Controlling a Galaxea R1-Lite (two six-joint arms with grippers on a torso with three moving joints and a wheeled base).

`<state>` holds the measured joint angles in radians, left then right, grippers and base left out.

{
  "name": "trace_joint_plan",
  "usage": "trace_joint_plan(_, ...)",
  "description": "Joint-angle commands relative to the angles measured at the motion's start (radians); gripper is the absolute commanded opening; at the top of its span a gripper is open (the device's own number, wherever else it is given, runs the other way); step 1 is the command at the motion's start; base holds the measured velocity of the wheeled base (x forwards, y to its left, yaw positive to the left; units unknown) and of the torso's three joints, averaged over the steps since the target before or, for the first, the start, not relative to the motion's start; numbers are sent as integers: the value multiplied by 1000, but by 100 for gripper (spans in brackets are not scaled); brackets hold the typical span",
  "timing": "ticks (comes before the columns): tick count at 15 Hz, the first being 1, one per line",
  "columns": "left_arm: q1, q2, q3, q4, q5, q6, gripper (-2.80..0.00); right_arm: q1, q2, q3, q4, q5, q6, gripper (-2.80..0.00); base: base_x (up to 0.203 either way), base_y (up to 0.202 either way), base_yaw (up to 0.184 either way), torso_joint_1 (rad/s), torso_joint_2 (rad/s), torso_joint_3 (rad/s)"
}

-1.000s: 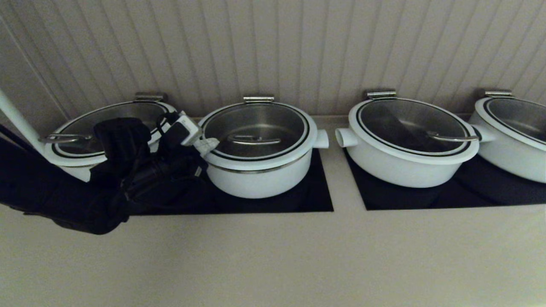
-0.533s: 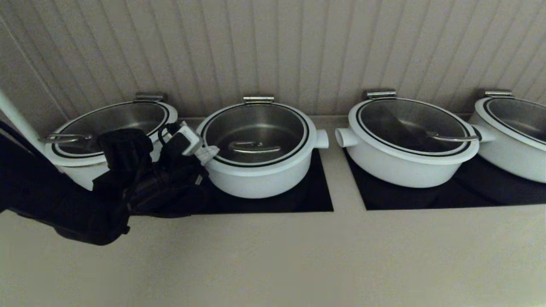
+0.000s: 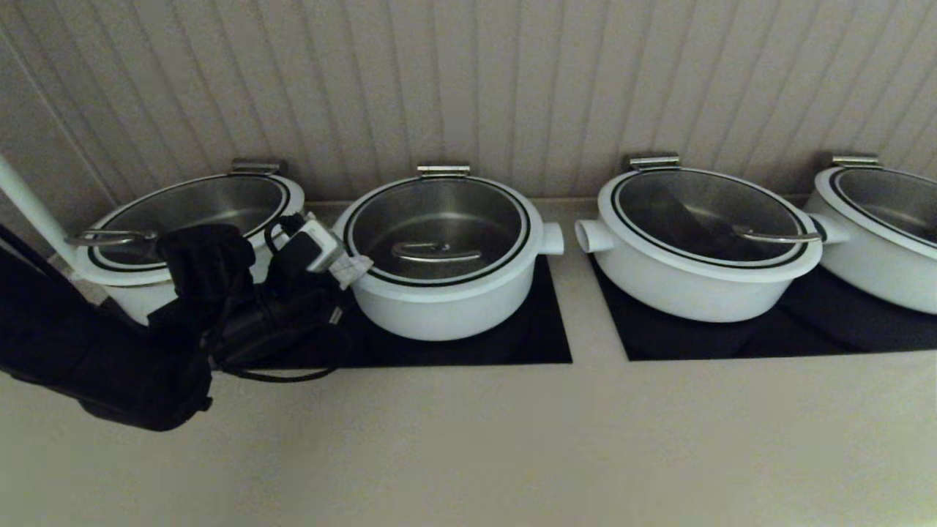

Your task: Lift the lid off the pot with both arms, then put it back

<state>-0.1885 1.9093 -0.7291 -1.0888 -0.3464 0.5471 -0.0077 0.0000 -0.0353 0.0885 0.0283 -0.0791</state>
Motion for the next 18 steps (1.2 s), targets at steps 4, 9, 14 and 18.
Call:
trace_joint_plan(4, 15, -100, 62, -4, 15, 4, -280, 0, 1, 0, 0, 1, -1, -280, 0, 0, 0, 0, 0, 0)
trace_joint_plan(9, 65, -203, 140, 3, 27, 4, -280, 0, 2, 0, 0, 1, -1, -280, 0, 0, 0, 0, 0, 0)
trace_joint_plan(14, 141, -373, 183, 67, 29, -28, -280, 0, 0, 0, 0, 1, -1, -280, 0, 0, 0, 0, 0, 0)
trace_joint_plan(18, 227, -567, 187, 232, 62, -45, -280, 0, 0, 0, 0, 1, -1, -280, 0, 0, 0, 0, 0, 0)
